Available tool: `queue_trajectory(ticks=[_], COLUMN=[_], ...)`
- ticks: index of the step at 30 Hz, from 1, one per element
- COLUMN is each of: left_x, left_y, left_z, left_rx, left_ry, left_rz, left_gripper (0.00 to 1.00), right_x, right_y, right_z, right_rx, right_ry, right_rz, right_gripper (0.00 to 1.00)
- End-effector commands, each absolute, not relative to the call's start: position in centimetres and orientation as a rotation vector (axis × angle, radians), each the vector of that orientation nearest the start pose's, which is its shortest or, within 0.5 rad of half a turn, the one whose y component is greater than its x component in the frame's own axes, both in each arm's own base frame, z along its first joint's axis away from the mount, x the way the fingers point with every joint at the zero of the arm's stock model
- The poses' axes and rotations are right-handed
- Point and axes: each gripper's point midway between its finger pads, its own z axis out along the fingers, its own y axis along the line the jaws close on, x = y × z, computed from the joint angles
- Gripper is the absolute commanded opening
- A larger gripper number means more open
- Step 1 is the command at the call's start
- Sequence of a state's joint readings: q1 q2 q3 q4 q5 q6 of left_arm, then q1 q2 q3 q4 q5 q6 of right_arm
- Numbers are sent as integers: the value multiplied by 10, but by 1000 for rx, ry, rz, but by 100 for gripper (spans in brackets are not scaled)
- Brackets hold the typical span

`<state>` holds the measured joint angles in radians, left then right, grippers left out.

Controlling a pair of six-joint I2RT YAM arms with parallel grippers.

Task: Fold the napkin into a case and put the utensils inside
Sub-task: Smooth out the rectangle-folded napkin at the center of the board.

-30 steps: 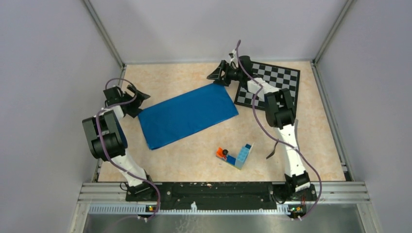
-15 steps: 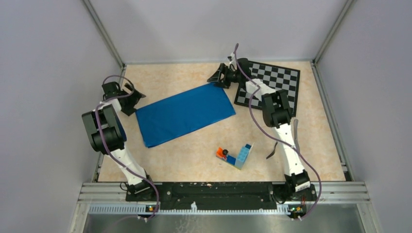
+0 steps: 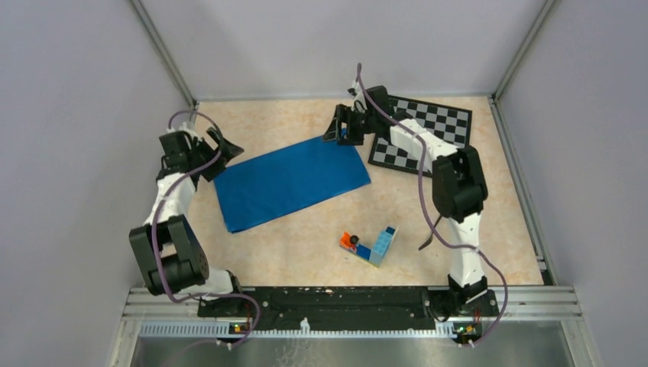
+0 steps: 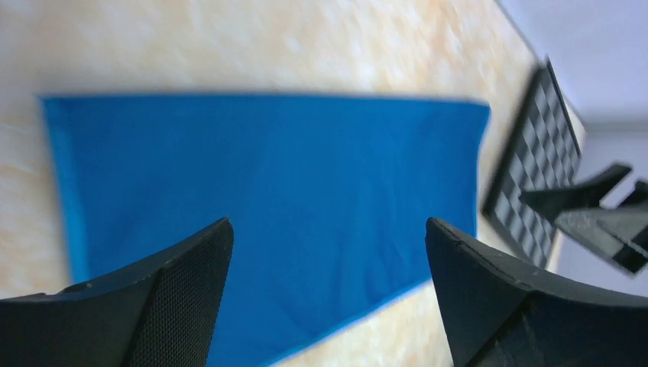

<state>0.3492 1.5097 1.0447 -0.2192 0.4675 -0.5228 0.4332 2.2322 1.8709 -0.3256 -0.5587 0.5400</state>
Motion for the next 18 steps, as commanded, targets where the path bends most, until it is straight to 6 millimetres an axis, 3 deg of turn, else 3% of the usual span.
queue_trajectory(ticks=[1,4,8,12,18], left_x=[368,351,331,317,285], left_y=[-7,-15,-7,-8,18], left_z=[134,115,83,66,31], left_rx=[-631,-657,-754,-807,-1022], left_ry=[2161,2202,2268,2309,2426], left_rz=[-834,-830,-725,-702,-446], left_gripper=[99,99,99,99,99], right_x=[440,427,423,419,399], right_y=[337,334,328,322,310], right_z=[142,124,103,80,56], right_rx=[-238,-234,-229,-230,-188], right_ry=[2328,2357,2375,2436,2482], right_rz=[1167,1201,1164,1109,1083], right_gripper=[72,71,70,69,69])
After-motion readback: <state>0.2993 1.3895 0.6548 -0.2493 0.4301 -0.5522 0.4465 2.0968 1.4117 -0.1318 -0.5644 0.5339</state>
